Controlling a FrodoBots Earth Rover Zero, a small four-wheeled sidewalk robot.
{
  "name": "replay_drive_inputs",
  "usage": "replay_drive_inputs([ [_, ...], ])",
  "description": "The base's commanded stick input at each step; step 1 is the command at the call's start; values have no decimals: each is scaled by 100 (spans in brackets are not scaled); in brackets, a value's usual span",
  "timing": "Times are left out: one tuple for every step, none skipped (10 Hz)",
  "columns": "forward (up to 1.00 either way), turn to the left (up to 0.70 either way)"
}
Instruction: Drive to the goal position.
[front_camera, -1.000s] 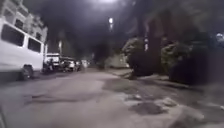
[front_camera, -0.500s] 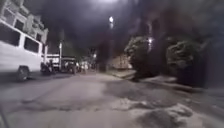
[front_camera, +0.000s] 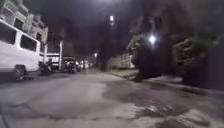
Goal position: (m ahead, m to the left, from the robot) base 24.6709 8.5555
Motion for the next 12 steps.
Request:
replay_drive_inputs([
  [70,0],
  [70,0],
  [70,0],
  [70,0],
  [70,0],
  [70,0],
  [70,0],
  [70,0],
  [70,0],
  [70,35],
  [70,35],
  [70,35],
])
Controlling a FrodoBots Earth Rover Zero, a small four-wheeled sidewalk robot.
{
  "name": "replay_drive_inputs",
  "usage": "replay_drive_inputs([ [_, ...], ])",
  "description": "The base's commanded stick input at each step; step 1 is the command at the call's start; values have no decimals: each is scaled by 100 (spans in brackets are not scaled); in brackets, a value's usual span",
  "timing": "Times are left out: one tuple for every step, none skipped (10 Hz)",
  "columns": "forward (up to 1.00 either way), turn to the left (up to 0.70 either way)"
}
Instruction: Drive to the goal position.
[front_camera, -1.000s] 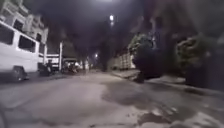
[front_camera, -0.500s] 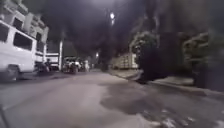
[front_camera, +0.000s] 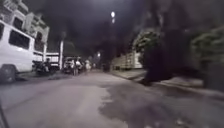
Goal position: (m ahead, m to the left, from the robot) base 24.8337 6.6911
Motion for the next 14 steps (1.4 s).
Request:
replay_drive_inputs([
  [70,19],
  [70,0],
  [70,0],
  [70,0],
  [70,0],
  [70,0],
  [70,0],
  [70,0],
  [70,0],
  [70,0],
  [70,0],
  [70,0],
  [70,0],
  [70,0],
])
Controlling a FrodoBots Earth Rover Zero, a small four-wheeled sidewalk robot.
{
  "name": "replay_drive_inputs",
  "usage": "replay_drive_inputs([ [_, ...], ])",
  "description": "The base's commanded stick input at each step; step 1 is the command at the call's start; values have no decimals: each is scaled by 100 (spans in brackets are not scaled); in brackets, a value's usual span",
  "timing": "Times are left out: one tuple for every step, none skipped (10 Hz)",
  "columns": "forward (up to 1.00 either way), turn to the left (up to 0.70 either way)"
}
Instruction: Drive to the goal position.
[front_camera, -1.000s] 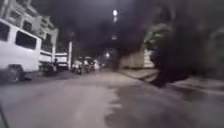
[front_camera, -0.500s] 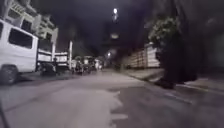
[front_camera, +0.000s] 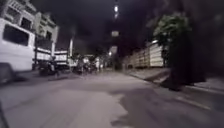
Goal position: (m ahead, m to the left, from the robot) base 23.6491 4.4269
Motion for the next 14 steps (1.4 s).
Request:
replay_drive_inputs([
  [70,0],
  [70,0],
  [70,0],
  [70,0],
  [70,0],
  [70,0],
  [70,0],
  [70,0],
  [70,0],
  [70,0],
  [70,0],
  [70,0],
  [70,0],
  [70,0],
])
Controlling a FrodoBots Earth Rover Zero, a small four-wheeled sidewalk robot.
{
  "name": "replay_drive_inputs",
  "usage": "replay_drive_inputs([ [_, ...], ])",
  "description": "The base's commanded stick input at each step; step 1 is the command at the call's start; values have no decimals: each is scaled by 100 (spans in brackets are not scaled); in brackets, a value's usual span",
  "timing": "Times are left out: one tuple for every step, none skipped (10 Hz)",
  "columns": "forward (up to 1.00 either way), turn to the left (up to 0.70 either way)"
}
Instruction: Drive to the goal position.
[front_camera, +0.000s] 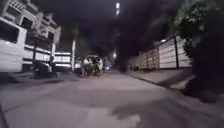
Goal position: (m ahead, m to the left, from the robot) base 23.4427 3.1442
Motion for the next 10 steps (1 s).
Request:
replay_drive_inputs([
  [70,0],
  [70,0],
  [70,0],
  [70,0],
  [70,0],
  [70,0],
  [70,0],
  [70,0],
  [70,0],
  [70,0],
])
